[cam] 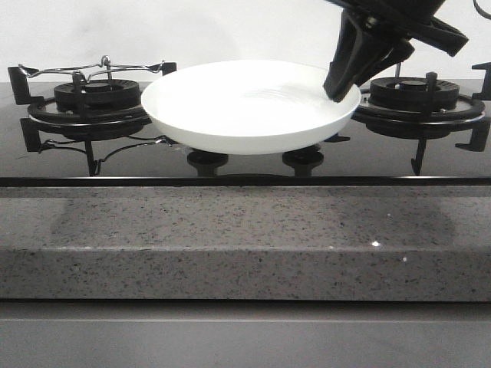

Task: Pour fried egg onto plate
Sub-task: 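Lift the black pan with the left gripper and tilt it over the plate, then tip the pan with the left gripper to slide the egg onto the plate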

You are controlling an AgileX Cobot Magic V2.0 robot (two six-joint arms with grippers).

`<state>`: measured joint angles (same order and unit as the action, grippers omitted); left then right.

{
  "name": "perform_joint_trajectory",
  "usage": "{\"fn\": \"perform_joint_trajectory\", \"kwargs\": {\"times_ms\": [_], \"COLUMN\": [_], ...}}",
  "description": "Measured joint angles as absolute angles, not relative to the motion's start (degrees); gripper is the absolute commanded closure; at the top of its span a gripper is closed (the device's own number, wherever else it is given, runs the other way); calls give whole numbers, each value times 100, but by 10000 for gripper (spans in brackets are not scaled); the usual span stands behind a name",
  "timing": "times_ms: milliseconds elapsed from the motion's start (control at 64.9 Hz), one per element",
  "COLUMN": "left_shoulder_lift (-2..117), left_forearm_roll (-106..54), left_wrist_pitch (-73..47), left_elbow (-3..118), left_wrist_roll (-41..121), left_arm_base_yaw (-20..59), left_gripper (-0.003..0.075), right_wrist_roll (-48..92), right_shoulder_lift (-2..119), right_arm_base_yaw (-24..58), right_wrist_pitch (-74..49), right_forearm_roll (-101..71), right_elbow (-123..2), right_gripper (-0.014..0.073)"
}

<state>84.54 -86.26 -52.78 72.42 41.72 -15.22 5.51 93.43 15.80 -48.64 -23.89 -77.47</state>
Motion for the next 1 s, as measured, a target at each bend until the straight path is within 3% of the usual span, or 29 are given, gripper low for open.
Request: {"fn": "perform_joint_trajectory", "kwargs": {"times_ms": [416,1002], "left_shoulder_lift": [7163,6997], "left_forearm_roll": [-6629,-4196], "left_wrist_pitch": [-4160,-2676], "left_elbow": [7242,7232], "left_wrist_roll": [4341,5090], "left_arm_base_yaw": [-94,2357], "left_gripper": [740,739], "right_wrist_roll": [551,551], "right_shoulder_lift": [9343,9343], "right_arm_base_yaw": [1580,1580], "right_wrist_pitch": [-4864,-4864], "right_forearm_roll": [-2389,-2389], "right_elbow": [-7747,-7747], "right_gripper": [662,662]}}
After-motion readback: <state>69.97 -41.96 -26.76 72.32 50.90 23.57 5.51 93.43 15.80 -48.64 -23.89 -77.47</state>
